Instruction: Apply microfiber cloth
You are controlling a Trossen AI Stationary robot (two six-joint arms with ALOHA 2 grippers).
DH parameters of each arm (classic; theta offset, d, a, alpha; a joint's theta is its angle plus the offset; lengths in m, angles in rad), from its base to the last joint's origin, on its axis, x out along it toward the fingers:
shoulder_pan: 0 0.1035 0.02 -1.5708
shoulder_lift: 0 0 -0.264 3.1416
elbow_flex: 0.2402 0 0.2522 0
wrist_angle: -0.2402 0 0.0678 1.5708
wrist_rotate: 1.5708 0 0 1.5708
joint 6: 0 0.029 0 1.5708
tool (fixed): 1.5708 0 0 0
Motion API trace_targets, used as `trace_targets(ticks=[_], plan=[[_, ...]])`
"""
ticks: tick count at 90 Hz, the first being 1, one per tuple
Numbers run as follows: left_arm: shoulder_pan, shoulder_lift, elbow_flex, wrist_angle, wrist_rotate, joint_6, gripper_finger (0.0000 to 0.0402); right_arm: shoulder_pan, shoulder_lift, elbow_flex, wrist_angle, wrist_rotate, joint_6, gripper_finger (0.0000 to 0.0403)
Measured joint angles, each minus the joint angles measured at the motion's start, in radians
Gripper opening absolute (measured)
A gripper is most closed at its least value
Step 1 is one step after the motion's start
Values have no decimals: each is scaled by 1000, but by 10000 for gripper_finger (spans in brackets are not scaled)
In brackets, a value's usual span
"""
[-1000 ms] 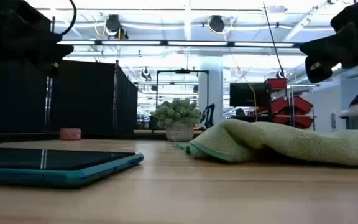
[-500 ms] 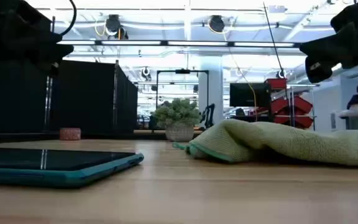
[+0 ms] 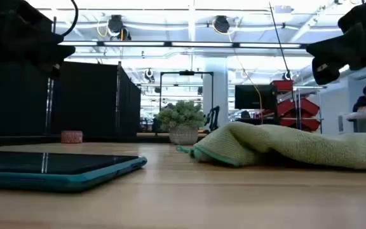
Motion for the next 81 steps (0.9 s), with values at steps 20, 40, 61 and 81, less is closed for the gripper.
trace_targets(ticks=[20, 40, 61, 81], plan=[[0, 0, 0, 0, 0, 0, 134, 0, 0, 0, 9, 48, -98, 0], [0, 0, 0, 0, 0, 0, 134, 2, 0, 0, 52, 51, 84, 0], [0, 0, -2, 13, -1, -88, 134, 0, 0, 0, 148, 140, 337, 0], [0, 0, -2, 18, -9, -498, 134, 0, 11, 0, 263, 244, 308, 0]])
